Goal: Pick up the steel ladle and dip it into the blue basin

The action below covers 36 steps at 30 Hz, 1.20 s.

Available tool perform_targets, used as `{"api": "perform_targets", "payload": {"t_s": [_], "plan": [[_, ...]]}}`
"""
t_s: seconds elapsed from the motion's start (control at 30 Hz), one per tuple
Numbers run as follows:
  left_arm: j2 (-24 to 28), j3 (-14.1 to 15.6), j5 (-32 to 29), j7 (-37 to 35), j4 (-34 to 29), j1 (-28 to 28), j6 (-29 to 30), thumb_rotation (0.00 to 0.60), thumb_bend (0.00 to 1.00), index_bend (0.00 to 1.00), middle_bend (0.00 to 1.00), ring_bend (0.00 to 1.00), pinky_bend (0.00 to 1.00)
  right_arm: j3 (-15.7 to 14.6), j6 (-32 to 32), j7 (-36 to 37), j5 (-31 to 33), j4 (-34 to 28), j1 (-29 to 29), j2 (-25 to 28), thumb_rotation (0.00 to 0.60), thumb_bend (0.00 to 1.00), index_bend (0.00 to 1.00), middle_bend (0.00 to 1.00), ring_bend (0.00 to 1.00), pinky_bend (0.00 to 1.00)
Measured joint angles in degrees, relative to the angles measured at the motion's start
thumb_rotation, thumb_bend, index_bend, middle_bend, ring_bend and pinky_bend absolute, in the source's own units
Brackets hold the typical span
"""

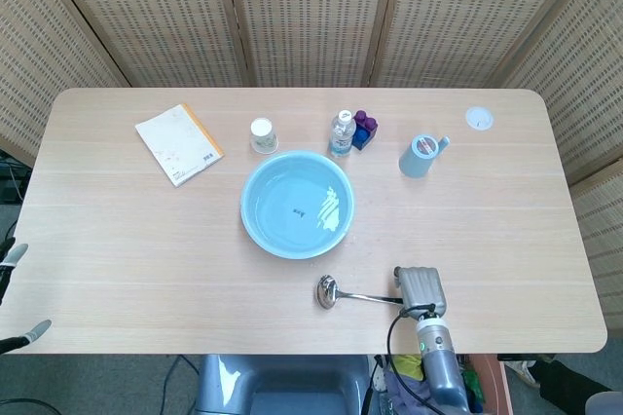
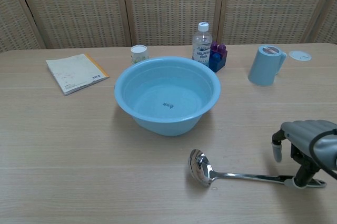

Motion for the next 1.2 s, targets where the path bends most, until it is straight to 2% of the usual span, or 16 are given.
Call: {"api": "perform_targets", "payload": {"t_s": [0.73,1.2], "plan": [[-0.38,-0.02,-0.39,0.96,-0.09,-0.25,-0.67,0.600,0.00,0.00,0.00,0.00,0.00,-1.63,0.27,0.70,2.35,4.49,1.74,-1.65,0.600,0.22,0.50,0.96,0.91,1.00],[-0.56,-0.15,-0.76,1.29,-0.09,-0.42,-1.01,0.600,0.00,0.00,0.00,0.00,0.00,-1.09,0.53,1.55,1.63,6.57,2.47,-2.20,0.600,0.25,0.50,0.96,0.91,1.00]]}}
